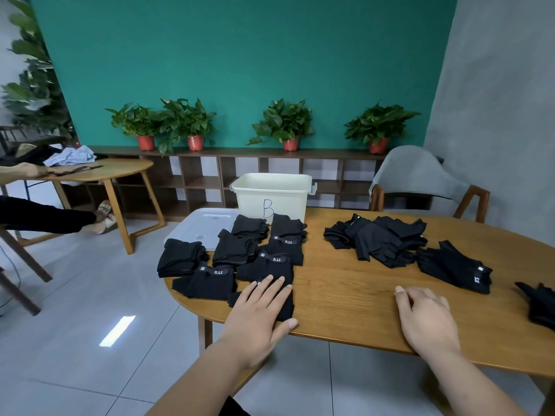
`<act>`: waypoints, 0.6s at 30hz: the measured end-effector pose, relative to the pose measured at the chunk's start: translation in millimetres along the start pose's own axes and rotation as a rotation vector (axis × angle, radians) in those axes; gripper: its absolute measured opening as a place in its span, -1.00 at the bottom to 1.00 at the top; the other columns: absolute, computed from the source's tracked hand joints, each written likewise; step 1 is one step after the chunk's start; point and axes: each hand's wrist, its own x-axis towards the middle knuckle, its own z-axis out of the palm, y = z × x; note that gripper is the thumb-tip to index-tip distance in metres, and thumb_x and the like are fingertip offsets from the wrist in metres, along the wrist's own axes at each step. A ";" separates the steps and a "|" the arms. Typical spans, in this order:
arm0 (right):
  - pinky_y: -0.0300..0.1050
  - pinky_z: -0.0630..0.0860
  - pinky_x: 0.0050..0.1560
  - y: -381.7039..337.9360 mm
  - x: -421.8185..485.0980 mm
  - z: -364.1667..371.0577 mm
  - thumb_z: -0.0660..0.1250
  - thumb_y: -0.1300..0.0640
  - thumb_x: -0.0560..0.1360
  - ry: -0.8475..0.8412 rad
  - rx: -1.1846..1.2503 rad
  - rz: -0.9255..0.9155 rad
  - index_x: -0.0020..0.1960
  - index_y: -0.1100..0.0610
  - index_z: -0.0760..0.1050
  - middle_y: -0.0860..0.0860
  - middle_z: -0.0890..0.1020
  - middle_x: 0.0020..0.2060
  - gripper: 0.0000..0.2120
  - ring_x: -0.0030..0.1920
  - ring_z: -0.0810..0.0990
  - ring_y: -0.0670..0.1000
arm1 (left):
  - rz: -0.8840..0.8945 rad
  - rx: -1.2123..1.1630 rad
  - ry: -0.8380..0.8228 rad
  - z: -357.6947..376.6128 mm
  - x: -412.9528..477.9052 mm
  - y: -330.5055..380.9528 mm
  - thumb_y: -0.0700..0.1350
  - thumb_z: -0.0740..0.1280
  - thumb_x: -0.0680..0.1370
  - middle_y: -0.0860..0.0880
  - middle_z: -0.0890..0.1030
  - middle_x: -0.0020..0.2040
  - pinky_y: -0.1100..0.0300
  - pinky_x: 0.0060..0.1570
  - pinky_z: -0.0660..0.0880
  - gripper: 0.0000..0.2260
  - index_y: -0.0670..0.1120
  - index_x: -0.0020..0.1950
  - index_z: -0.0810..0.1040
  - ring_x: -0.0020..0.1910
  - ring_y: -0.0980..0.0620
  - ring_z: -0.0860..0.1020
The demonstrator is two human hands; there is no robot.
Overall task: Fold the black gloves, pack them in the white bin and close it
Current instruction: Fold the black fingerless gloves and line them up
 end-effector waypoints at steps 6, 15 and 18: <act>0.06 0.46 0.26 -0.2 0.3 0.6 0.04 -0.18 0.71 0.013 0.004 -0.001 0.27 0.08 0.65 0.06 0.60 0.30 -0.49 0.29 0.43 0.17 | -0.006 0.017 0.027 -9.0 2.8 1.2 0.42 -0.19 0.69 0.15 -0.10 0.73 -0.04 0.65 -0.23 -0.32 0.13 0.74 -0.10 0.68 0.11 -0.28; 0.01 0.44 0.20 -4.0 -3.4 -1.6 0.05 -0.15 0.72 0.016 0.040 -0.008 0.20 0.07 0.66 0.04 0.61 0.26 -0.53 0.25 0.43 0.11 | 0.030 -0.010 0.063 -25.9 39.6 40.2 0.41 -0.21 0.69 0.11 -0.08 0.74 -0.06 0.66 -0.21 -0.33 0.12 0.74 -0.03 0.69 0.09 -0.27; 0.00 0.42 0.24 -4.2 -3.5 -1.7 0.05 -0.15 0.72 0.023 0.049 -0.012 0.18 0.06 0.66 0.02 0.61 0.26 -0.53 0.25 0.42 0.08 | 0.092 -0.020 0.055 -23.5 62.1 70.1 0.40 -0.20 0.69 0.08 -0.05 0.74 -0.08 0.66 -0.21 -0.32 0.10 0.74 -0.01 0.70 0.06 -0.23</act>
